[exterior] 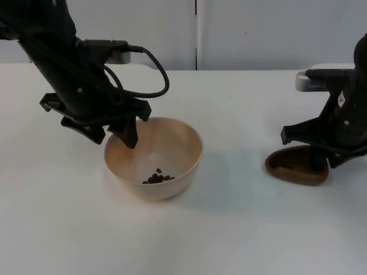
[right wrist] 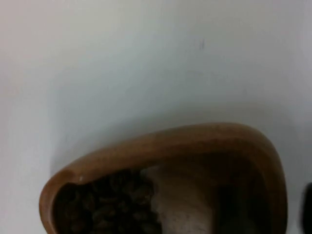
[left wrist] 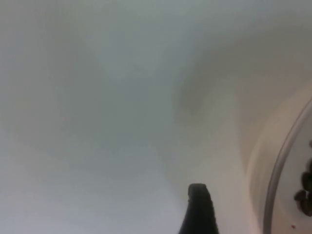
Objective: Pick up the bowl with the left hand and pour the coffee beans from the cup into the bowl with the right hand.
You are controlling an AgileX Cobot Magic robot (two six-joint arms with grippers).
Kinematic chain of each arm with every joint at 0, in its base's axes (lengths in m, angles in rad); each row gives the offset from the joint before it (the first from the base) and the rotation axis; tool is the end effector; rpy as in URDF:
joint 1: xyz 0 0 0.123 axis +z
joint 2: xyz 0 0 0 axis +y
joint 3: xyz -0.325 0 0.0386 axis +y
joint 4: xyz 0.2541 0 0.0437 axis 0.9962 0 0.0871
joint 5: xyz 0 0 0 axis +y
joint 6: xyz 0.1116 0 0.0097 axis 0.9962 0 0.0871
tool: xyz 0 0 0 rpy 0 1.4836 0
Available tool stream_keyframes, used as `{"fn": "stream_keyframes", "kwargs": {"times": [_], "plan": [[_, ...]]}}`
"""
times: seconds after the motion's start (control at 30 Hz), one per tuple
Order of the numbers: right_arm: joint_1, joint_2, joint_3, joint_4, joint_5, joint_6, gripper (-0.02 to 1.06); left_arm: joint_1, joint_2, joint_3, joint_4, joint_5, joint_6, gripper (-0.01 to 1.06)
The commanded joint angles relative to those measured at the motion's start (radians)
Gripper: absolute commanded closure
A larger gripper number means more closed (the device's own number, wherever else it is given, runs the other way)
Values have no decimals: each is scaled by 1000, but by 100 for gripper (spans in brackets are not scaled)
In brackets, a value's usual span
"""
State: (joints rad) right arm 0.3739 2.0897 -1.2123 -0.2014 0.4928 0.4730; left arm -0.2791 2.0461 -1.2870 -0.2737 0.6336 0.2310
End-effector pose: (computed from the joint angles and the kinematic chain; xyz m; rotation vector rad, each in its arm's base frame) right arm 0.3979 0.1447 0.1119 -0.0916 2.8296 0.0119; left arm 0.4068 -0.1352 0.1449 0.4438 2.8349 -0.2841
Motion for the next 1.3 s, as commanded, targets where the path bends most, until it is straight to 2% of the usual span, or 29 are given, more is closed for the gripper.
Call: {"fn": "stream_keyframes", "kwargs": {"times": [0.0, 0.03, 0.07, 0.13, 0.2, 0.33, 0.47, 0.87, 1.17, 1.27], "plan": [[-4, 2, 2, 2, -16, 3, 48, 0, -3, 6, -6, -9, 0, 46], [-4, 2, 2, 2, -18, 7, 37, 0, -5, 6, -6, -10, 0, 46], [-4, 2, 2, 2, -18, 7, 37, 0, -5, 6, -6, -10, 0, 46], [-4, -10, 2, 2, -31, 9, 25, 0, -12, 6, -5, -12, 0, 46], [-4, -34, 2, 2, -53, 9, 21, 0, -32, 6, 1, -20, 0, 46], [-4, -108, 2, 2, -67, 5, 21, 0, -85, 6, 3, -26, 0, 46], [-4, -222, 2, -3, -56, -50, 21, 0, -164, 6, 3, -34, 0, 46], [-1, -704, 2, 4, 142, -251, 21, 0, -577, 6, 5, -37, 0, 46], [-1, -866, 2, 4, 231, -264, 21, 0, -752, 6, 5, -10, 0, 46], [-1, -928, 28, 5, 236, -273, 21, 0, -815, 6, 5, 32, 0, 46]]}}
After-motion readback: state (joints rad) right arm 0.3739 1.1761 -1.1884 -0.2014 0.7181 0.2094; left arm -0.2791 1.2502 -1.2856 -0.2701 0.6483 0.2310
